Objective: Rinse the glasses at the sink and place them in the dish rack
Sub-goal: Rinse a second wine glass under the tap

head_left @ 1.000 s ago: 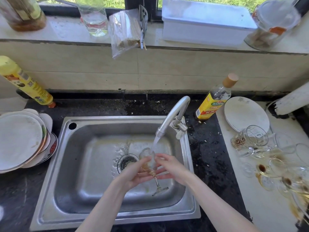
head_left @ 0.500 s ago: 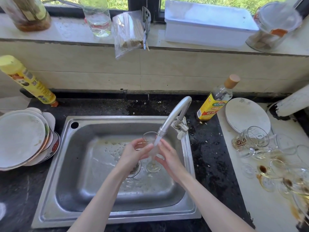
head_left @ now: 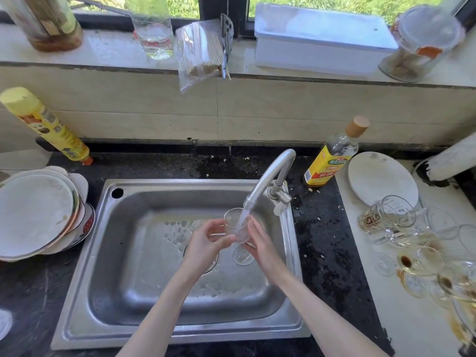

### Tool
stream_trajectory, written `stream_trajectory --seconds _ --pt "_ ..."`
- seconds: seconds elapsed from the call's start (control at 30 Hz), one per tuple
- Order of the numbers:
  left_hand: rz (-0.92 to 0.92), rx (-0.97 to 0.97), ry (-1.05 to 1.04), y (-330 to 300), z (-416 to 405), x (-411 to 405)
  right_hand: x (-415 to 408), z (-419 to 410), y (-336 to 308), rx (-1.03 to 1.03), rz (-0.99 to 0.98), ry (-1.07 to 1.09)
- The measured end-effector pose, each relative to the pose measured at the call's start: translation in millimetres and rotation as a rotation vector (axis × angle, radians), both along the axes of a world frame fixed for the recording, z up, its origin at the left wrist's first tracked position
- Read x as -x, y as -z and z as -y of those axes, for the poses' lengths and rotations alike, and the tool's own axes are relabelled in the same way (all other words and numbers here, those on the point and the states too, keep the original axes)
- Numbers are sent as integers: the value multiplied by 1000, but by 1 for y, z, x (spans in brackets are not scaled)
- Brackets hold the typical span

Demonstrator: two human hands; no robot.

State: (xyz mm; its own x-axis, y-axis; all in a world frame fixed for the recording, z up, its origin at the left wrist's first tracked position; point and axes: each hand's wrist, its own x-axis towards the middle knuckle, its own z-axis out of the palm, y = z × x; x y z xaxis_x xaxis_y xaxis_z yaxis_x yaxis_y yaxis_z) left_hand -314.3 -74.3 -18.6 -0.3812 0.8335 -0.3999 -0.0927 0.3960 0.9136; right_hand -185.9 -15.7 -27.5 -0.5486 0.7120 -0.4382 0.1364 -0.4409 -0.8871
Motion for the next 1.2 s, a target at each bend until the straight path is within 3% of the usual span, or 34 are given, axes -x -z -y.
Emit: stream_trajectory --seconds 0.17,0.27,0.4,0.47,0.57,0.63,0.87,1.0,1.07,1.2 --pt "-61 20 -14 3 -1 -1 0 -4 9 -18 56 15" --pt "-274 -46 42 5 -1 2 0 -10 9 5 118 -17" --pt "-679 -303 228 4 -4 7 -3 -14 5 33 84 -69" --pt "-651 -289 365 0 -7 10 -4 -18 1 19 118 -95" --pt "-484 -94 697 -5 -11 13 -2 -23 -2 26 261 -159" --pt "-364 -27 780 -6 -14 12 -2 -25 -4 49 323 -176" --pt "-370 -26 444 -11 -24 8 -8 -22 -19 -26 100 -220" --pt "-347 -27 859 -22 -27 14 -6 -22 -11 -36 197 -205" --pt "-339 -4 900 -25 -31 17 -4 -22 -9 -11 241 -203" --pt "-359 -5 533 -19 -32 13 0 -22 -9 -48 222 -212"
